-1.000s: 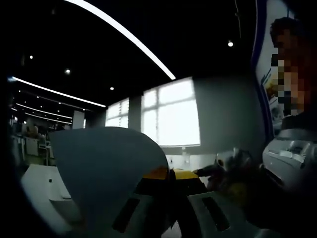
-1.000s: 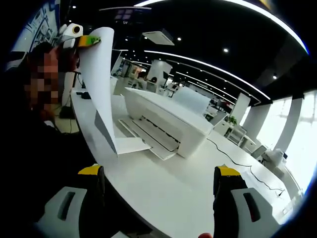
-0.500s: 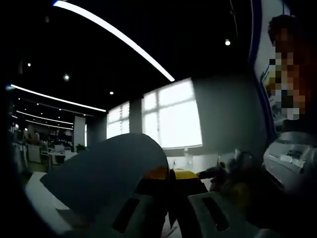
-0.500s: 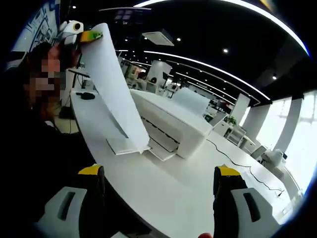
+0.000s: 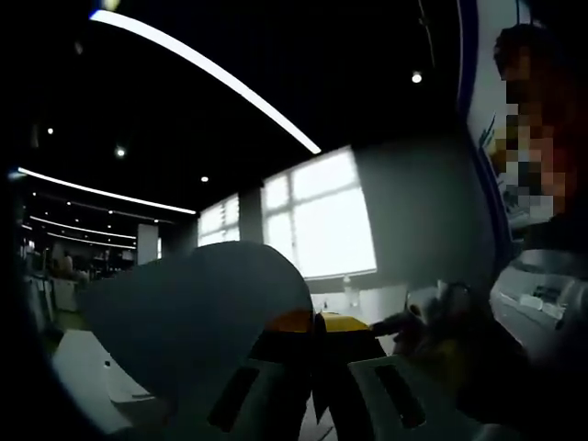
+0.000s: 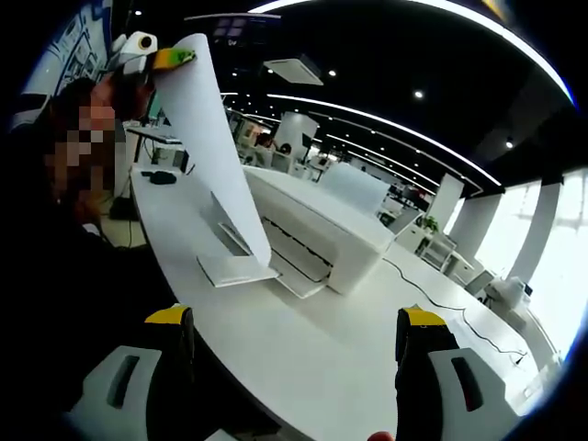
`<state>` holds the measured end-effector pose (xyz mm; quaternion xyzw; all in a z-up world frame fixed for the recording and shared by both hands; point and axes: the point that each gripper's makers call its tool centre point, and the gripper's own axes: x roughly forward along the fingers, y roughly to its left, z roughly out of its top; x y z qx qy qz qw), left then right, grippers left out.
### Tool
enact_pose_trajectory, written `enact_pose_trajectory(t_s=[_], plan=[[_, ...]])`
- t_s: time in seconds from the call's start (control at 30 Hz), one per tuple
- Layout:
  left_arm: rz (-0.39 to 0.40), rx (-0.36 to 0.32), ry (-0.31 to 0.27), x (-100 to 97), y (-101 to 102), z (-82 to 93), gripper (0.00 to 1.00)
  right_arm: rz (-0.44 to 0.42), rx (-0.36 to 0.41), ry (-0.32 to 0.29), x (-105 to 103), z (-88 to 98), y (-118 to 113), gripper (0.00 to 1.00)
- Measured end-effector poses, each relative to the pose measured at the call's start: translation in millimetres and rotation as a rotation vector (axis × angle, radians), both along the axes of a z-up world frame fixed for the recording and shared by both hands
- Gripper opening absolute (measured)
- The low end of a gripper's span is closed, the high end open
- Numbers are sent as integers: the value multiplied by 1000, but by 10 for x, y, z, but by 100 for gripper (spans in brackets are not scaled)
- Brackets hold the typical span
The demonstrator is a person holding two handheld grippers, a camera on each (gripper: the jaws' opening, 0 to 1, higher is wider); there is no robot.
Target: Remove the paper from the printer output slot and place it on top of the printer
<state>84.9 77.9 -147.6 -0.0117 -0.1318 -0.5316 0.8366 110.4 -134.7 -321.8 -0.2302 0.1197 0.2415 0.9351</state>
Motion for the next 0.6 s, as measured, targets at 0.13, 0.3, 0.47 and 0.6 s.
enact_pose_trajectory(t_s=[0.13, 0.3, 0.47, 0.6], plan=[[-2, 0, -3, -9, -5, 7, 6, 0, -1, 0, 1, -4, -1, 86], [-3, 3, -5, -11, -10, 10, 6, 0, 0, 1, 3, -8, 2, 86], [-3, 1, -8, -13, -7, 21, 6, -1, 0, 3, 4, -16, -1, 86], [-4, 3, -10, -17, -15, 26, 6, -1, 1, 5, 7, -20, -2, 86]])
